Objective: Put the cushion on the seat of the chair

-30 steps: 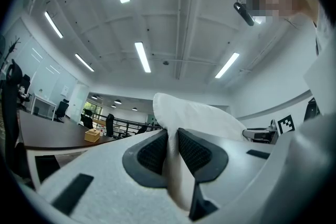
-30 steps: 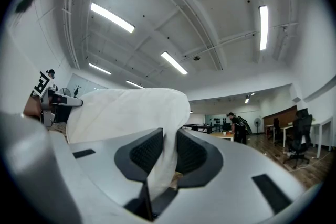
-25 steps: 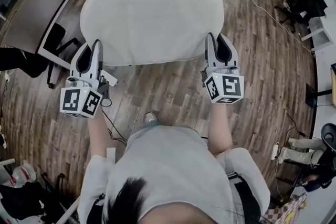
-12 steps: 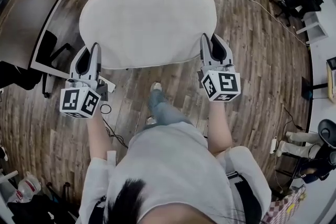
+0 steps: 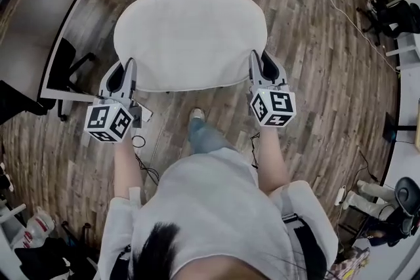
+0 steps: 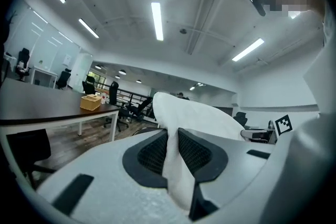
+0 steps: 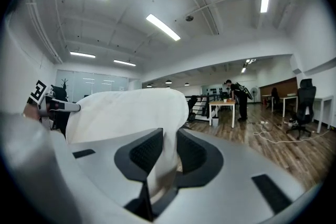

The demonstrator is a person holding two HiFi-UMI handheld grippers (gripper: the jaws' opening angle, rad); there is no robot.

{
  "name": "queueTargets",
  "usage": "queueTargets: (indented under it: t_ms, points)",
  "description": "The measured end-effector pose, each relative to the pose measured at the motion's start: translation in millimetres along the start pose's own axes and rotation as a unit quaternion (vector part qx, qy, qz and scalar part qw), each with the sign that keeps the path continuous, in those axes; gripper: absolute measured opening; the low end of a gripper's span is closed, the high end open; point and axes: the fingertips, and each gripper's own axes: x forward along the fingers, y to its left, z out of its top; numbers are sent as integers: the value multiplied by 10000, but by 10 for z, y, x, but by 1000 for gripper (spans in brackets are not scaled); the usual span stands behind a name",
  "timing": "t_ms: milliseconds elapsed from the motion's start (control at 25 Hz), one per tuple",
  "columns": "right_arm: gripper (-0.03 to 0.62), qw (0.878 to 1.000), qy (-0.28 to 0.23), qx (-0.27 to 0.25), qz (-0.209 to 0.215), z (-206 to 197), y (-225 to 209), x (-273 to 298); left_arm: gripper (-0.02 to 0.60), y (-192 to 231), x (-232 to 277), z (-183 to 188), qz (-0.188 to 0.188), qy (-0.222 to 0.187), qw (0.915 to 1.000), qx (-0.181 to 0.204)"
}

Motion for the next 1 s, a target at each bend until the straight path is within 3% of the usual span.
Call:
queueTargets:
  t_ms: [200, 560, 1000]
  points:
    - [72, 9980, 605, 168, 2, -492, -160, 586, 60, 328, 528, -461, 111, 598, 9977, -288]
    - [72, 9881, 1485, 402, -90, -1380, -452, 1317, 60, 746, 1292, -1350, 228, 1510, 9860, -668]
    - [72, 9699, 2347, 646, -94, -2517, -559, 1916, 60, 1241, 1794, -2449, 537, 2411, 9651, -870]
